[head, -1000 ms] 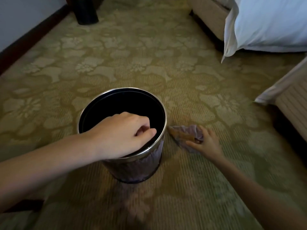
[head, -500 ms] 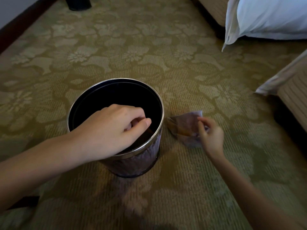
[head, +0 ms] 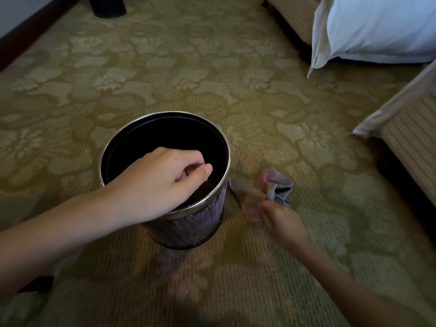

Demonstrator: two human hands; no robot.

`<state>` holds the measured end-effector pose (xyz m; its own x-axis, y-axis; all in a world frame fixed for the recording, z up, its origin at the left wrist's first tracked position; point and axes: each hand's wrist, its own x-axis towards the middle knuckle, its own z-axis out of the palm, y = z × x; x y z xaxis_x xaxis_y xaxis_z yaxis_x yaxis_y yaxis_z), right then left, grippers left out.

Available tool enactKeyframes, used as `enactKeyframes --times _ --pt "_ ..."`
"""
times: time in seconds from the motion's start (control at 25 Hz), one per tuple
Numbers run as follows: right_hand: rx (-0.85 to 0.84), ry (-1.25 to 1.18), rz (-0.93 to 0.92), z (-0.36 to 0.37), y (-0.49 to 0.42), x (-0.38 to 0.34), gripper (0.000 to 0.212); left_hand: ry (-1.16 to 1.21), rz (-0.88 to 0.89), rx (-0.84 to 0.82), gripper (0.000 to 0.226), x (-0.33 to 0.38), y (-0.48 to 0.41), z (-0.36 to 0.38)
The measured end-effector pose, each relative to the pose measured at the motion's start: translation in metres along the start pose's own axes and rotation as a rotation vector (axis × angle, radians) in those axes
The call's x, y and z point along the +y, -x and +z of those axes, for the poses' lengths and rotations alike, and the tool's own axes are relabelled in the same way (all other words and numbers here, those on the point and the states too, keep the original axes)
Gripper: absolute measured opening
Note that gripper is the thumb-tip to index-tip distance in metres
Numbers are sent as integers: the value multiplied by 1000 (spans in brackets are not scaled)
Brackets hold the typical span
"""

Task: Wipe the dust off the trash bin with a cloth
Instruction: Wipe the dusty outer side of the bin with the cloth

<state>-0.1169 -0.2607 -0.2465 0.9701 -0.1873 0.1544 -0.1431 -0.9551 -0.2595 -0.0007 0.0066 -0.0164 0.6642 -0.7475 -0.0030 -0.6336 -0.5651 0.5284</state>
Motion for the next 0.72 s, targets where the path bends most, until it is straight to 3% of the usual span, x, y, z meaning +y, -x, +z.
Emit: enactKeyframes --times 0.08,0.16,0.2,0.28,0.36,0.44,0.6,0.72 --pt "109 136 8 -3 -30 3 29 20 -9 23 48 -2 -1 0" --pt "-187 194 161 -3 -63 11 80 18 -27 34 46 -4 -1 1" --pt "-357 161 246 2 -75 17 94 6 -38 36 45 -5 -1 1" --pt "-530 117 295 12 -78 19 85 -39 -56 26 41 -3 1 3" --pt "-478 177 265 14 -62 12 59 -102 -63 -14 35 2 3 7" --pt "-379 135 264 9 -42 7 48 -175 -52 -63 34 9 3 15" --pt "-197 -375 308 -10 -7 7 60 -321 12 -61 36 16 -9 34" --pt "-212 -447 310 -21 22 10 60 -365 18 -72 35 19 -23 37"
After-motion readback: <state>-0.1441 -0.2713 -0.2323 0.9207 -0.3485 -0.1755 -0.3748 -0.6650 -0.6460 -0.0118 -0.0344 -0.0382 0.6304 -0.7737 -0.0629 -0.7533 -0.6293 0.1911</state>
